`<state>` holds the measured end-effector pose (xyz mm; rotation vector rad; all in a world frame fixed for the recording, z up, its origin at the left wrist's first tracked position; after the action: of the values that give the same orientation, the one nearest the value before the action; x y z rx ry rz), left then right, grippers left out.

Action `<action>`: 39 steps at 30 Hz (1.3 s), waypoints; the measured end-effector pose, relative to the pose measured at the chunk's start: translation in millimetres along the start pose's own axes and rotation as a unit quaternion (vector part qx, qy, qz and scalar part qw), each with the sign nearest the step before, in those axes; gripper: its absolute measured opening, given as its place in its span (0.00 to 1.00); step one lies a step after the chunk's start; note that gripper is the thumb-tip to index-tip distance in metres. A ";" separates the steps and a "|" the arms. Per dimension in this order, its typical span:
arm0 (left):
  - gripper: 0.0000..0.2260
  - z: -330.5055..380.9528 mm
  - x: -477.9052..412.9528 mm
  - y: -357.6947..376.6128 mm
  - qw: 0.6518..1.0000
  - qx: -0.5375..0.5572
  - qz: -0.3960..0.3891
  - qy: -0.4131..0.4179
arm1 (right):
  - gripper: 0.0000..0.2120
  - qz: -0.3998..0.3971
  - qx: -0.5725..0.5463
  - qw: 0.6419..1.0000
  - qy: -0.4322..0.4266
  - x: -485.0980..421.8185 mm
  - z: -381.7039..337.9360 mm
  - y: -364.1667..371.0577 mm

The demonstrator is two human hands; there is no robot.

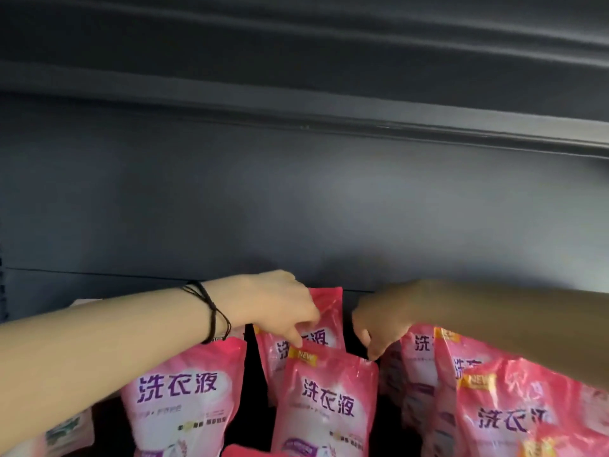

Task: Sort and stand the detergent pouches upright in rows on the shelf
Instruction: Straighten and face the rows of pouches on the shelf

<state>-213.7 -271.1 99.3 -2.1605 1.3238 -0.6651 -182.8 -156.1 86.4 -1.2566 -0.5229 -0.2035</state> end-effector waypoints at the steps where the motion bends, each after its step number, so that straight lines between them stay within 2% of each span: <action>1: 0.18 0.2 -1.7 2.3 1.000 0.026 -0.008 -0.006 | 0.15 0.000 -0.021 1.000 -0.010 -5.3 -0.3 4.4; 6: 0.19 -0.1 -0.1 8.8 0.987 0.151 -0.040 -0.032 | 0.09 0.054 -0.106 0.992 -0.043 -14.3 3.1 13.6; 10: 0.22 1.5 6.2 14.2 0.960 0.272 -0.050 -0.042 | 0.05 0.102 -0.151 0.980 -0.084 12.7 -6.0 -3.9; 11: 0.20 3.0 7.5 13.8 0.952 0.299 -0.048 -0.038 | 0.05 0.124 -0.145 0.977 -0.092 22.0 -9.7 -9.7; 13: 0.07 4.0 12.3 9.5 0.932 0.361 -0.013 -0.036 | 0.04 0.170 -0.141 0.970 -0.104 40.7 -16.6 -22.1; 16: 0.19 -2.2 28.5 -3.9 0.916 0.395 0.027 -0.062 | 0.03 0.214 -0.182 0.952 -0.123 64.2 -25.0 -36.8; 18: 0.20 -4.4 38.1 -12.6 0.924 0.374 0.041 -0.068 | 0.07 0.224 -0.195 0.945 -0.135 74.1 -28.2 -41.9; 21: 0.16 2.0 48.1 -22.2 0.927 0.369 0.040 -0.061 | 0.06 0.201 -0.198 0.948 -0.150 81.4 -33.2 -41.4; 25: 0.13 15.0 52.6 -28.9 0.913 0.406 0.005 -0.027 | 0.03 0.116 -0.238 0.954 -0.142 79.0 -33.8 -31.8; 30: 0.13 -5.2 56.2 -41.0 0.904 0.424 0.003 -0.045 | 0.10 0.061 -0.268 0.954 -0.116 79.1 -22.9 -38.7; 32: 0.14 -23.8 57.1 -40.2 0.918 0.387 0.010 -0.080 | 0.11 0.091 -0.267 0.952 -0.116 77.6 -17.9 -50.5; 35: 0.15 -48.6 54.5 -29.4 0.985 0.125 0.017 -0.121 | 0.08 0.181 -0.148 0.966 -0.115 65.7 -11.6 -69.2; 37: 0.15 -56.4 49.6 -14.9 0.993 0.019 0.000 -0.115 | 0.06 0.224 -0.008 0.970 -0.097 53.6 -11.3 -76.9; 39: 0.14 -60.4 45.2 -0.4 0.994 -0.018 -0.027 -0.106 | 0.08 0.246 0.095 0.960 -0.098 40.4 -13.1 -80.7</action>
<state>-234.1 -322.2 151.0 -2.2335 1.1780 -0.4214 -178.6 -188.0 171.8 -1.1843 -0.3715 0.3864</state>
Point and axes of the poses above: each hand's wrist, its own x-axis away from the middle knuckle, its own y-axis out of the palm, z = x × y, the point moved 5 cm from there along -x, towards the middle knuckle, and after that the axes turned 15 degrees about -x, right-handed, at the moved point
